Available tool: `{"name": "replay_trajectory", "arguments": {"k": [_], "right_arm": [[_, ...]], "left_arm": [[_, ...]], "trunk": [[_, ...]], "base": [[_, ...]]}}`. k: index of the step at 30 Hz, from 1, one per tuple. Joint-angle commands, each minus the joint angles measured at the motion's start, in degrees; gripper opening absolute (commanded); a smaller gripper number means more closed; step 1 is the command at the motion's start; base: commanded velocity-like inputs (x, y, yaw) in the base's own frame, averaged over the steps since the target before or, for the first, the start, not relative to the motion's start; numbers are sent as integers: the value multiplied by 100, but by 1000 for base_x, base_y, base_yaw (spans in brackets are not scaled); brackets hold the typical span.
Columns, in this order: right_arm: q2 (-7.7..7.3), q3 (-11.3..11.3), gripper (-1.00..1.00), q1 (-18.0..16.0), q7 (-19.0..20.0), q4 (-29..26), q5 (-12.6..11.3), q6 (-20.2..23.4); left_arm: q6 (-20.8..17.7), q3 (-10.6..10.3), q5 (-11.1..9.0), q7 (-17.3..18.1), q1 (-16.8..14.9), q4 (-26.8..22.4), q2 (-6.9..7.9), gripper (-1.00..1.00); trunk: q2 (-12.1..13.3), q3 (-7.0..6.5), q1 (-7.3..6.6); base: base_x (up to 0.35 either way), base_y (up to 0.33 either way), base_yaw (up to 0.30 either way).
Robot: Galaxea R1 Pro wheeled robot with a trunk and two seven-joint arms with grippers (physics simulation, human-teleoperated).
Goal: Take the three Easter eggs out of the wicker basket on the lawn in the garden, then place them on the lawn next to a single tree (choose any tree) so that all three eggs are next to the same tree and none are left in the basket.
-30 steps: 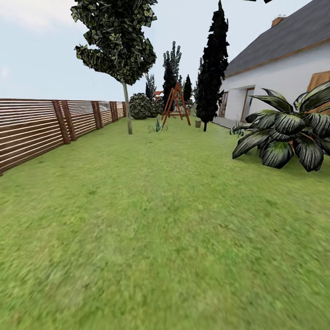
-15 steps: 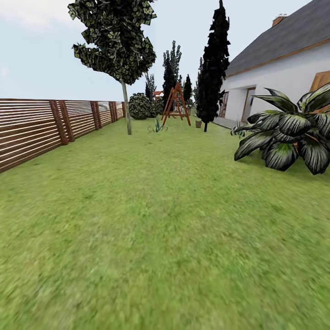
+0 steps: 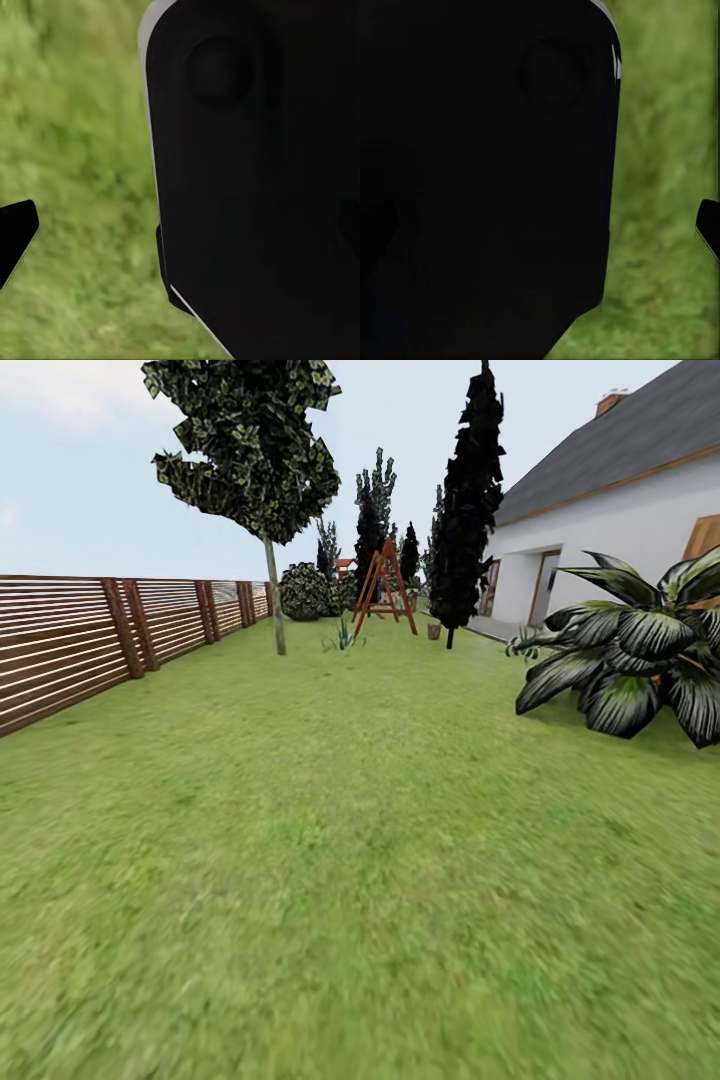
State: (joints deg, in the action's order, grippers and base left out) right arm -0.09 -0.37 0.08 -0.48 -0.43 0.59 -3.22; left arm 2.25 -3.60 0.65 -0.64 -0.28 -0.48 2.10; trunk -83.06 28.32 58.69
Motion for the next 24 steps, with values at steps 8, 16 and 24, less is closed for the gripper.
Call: {"name": "replay_trajectory", "arguments": {"k": [8,16,24], "right_arm": [[0,-7,100,1,-5,-8,8,-12],[0,-6,100,1,-5,-8,6,-12],[0,-6,100,1,-5,-5,5,-12]], "left_arm": [[21,-34,9,-7,1,5,-4,100],[21,-27,8,-7,1,5,-8,100],[21,-27,12,-7,1,4,-8,100]], "trunk": [[-2,5,3],[-2,5,3],[-2,5,3]], "base": [[332,0,0],[332,0,0],[332,0,0]]}}
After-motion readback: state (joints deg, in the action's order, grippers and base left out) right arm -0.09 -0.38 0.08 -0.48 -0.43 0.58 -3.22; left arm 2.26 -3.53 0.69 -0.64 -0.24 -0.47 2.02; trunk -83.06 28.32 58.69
